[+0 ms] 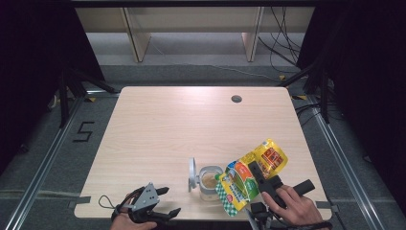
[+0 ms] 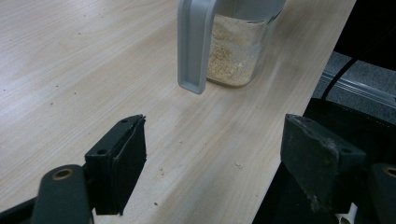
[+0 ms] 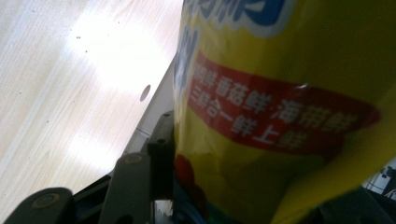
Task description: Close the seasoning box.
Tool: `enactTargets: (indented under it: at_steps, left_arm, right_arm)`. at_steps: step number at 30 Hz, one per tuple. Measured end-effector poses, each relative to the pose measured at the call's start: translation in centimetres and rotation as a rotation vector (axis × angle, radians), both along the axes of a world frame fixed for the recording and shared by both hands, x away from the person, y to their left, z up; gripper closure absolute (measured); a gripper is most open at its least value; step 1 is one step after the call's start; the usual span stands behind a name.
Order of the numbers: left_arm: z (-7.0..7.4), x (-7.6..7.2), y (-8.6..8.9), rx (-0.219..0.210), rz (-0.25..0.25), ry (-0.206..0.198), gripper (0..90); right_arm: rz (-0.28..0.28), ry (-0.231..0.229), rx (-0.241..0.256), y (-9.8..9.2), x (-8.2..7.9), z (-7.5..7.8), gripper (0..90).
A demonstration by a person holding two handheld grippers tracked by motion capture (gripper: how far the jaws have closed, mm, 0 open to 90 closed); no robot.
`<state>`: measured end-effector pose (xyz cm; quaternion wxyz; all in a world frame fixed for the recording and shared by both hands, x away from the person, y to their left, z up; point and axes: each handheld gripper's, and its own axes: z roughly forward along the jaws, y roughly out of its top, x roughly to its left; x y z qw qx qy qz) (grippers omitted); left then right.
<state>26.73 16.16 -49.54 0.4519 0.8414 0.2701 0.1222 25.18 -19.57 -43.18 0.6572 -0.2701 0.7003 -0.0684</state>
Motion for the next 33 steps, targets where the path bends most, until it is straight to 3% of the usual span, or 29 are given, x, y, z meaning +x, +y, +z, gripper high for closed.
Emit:
enactTargets:
  at_steps: [8,13,14,19,22,26,28,30,33]
  left_arm:
    - [-0.01,0.01,-0.01,0.0,0.001,0.001,22.1]
    - [0.01,0.04,0.01,0.003,-0.004,0.005,22.1]
    - [0.01,0.04,0.01,0.003,-0.005,0.006,22.1]
    - [-0.09,-0.05,-0.14,-0.018,0.003,0.006,22.1]
    - [-0.11,-0.03,-0.14,-0.02,0.003,0.006,22.1]
    - [-0.12,-0.06,-0.19,-0.023,0.004,0.007,22.1]
    - [-0.1,-0.04,-0.14,-0.017,0.002,0.006,22.1]
    - [-0.01,0.01,-0.03,-0.003,-0.004,0.006,22.1]
    - [-0.05,-0.04,-0.09,-0.014,0.004,0.007,22.0]
  right_arm:
    - [0.005,0.002,-0.019,-0.01,0.04,0.19,54.8]
    - [-0.005,0.005,0.004,-0.05,0.0,0.06,54.8]
    - [0.006,0.003,-0.017,0.0,0.07,0.21,54.8]
    - [0.006,0.003,-0.022,0.01,0.03,0.18,54.8]
    - [0.001,-0.001,-0.002,-0.03,0.0,0.02,54.8]
    - [0.002,0.006,-0.029,0.08,-0.06,0.19,54.8]
    - [-0.001,0.008,-0.011,0.16,-0.1,-0.07,54.9]
    - [0.01,0.013,-0.036,0.22,-0.01,-0.1,54.9]
    - [-0.002,0.016,-0.008,0.15,-0.03,-0.28,54.9]
